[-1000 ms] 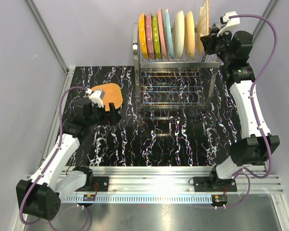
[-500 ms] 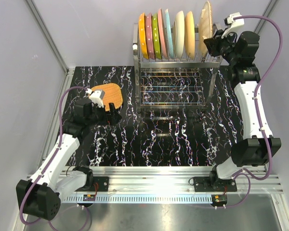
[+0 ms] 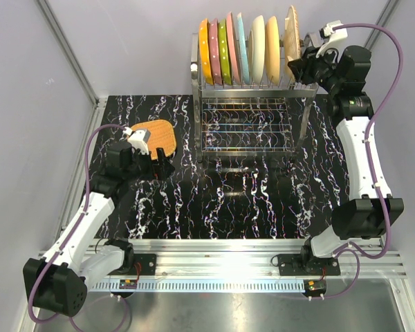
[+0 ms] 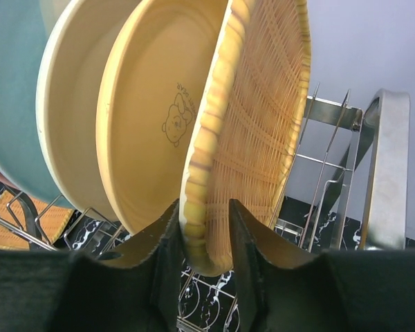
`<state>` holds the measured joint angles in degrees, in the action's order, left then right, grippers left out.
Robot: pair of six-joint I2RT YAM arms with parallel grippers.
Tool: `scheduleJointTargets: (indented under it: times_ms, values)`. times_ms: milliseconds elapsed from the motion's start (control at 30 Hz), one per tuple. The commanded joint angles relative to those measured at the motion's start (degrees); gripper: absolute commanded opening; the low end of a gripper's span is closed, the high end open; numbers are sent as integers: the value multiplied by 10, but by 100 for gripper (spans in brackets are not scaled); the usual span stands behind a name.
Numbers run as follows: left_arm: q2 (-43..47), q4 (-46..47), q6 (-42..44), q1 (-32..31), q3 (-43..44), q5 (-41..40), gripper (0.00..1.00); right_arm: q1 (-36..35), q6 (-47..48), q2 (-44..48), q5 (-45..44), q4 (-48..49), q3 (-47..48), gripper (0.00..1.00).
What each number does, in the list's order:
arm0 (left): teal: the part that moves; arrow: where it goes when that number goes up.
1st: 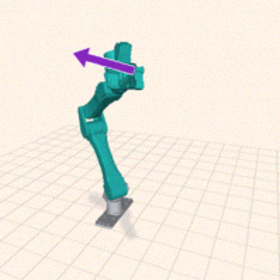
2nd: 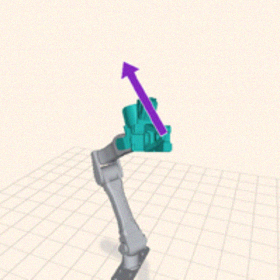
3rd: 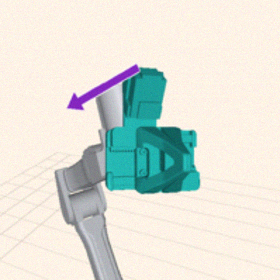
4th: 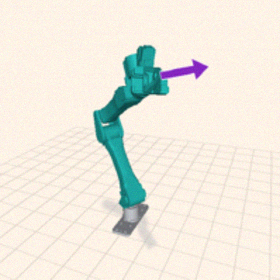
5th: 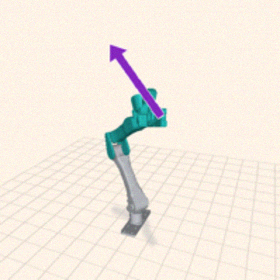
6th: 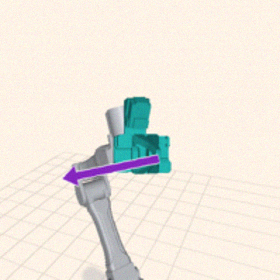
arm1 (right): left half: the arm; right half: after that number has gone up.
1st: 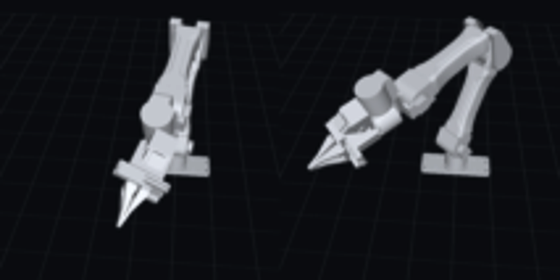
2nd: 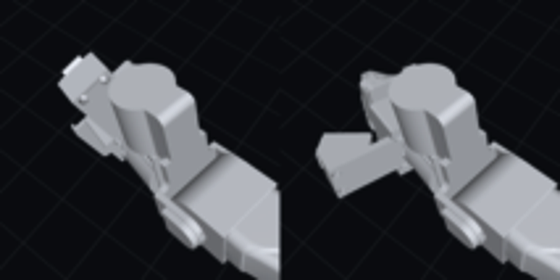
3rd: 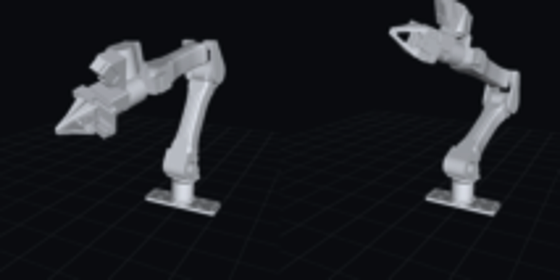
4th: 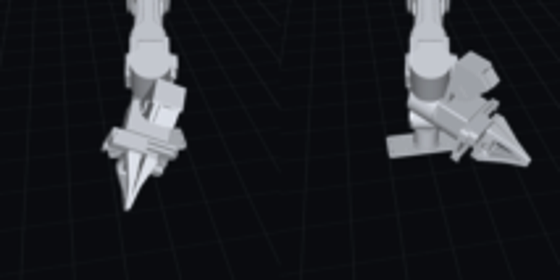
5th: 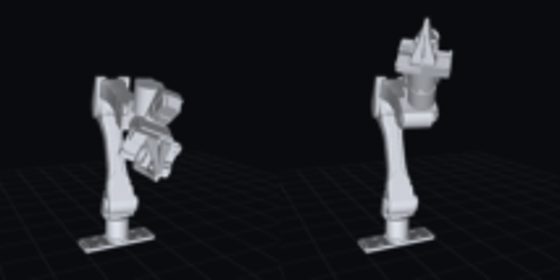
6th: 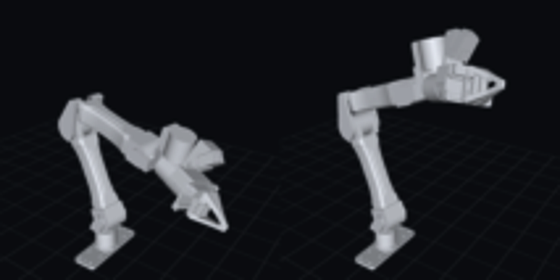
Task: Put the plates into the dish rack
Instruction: Insert the plate into the dish rack
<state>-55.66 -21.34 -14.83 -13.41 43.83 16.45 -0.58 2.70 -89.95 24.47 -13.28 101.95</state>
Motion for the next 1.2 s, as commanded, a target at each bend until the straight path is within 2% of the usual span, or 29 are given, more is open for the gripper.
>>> scheduleJointTargets:
  times_ms: [0,767,1167]
  values:
    - [1,11,7,-2,8,6,99,1,0,18,6,4,6,39]
    - [0,12,6,-2,8,8,99,2,-4,50,21,-1,-2,56]
    - [9,6,9,-2,12,-28,99,2,-2,151,27,-14,-54,63]
